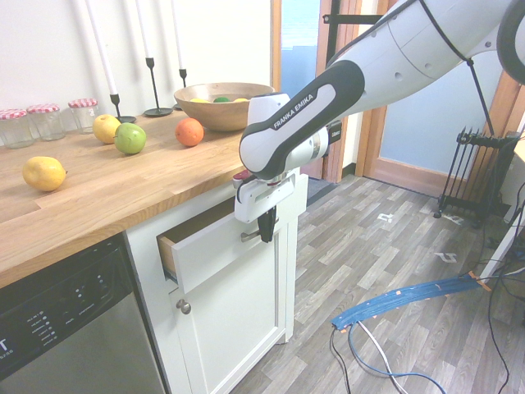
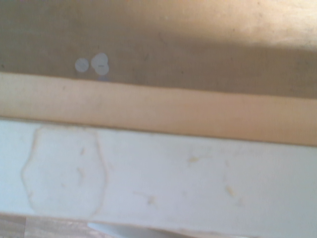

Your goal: Close the drawer

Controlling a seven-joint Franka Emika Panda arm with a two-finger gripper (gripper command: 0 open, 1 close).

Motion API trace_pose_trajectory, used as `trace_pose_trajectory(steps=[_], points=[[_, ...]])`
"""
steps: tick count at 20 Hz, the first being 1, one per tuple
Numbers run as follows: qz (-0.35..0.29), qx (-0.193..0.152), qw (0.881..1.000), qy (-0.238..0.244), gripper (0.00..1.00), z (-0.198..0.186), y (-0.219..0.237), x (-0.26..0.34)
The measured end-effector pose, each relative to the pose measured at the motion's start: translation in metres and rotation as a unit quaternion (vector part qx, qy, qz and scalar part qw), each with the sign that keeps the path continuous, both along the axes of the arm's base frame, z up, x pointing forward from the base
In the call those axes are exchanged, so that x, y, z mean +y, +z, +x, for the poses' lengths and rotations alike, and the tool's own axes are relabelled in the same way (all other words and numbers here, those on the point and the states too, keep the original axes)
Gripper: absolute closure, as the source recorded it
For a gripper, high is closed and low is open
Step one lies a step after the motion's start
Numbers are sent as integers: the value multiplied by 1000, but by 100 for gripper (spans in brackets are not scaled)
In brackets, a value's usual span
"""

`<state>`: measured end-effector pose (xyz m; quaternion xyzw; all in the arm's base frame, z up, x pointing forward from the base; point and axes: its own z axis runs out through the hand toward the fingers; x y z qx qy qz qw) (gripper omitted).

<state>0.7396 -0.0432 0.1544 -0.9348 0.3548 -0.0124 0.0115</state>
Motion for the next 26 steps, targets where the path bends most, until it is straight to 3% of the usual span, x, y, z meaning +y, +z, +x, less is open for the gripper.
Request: trace_pose_trajectory(steps=[21, 22, 26], points=[[-4, -11, 1000, 3, 100, 11, 0, 0], [-4, -11, 1000, 3, 0, 11, 0, 0], [-3, -11, 1000, -1, 0, 11, -1, -1]])
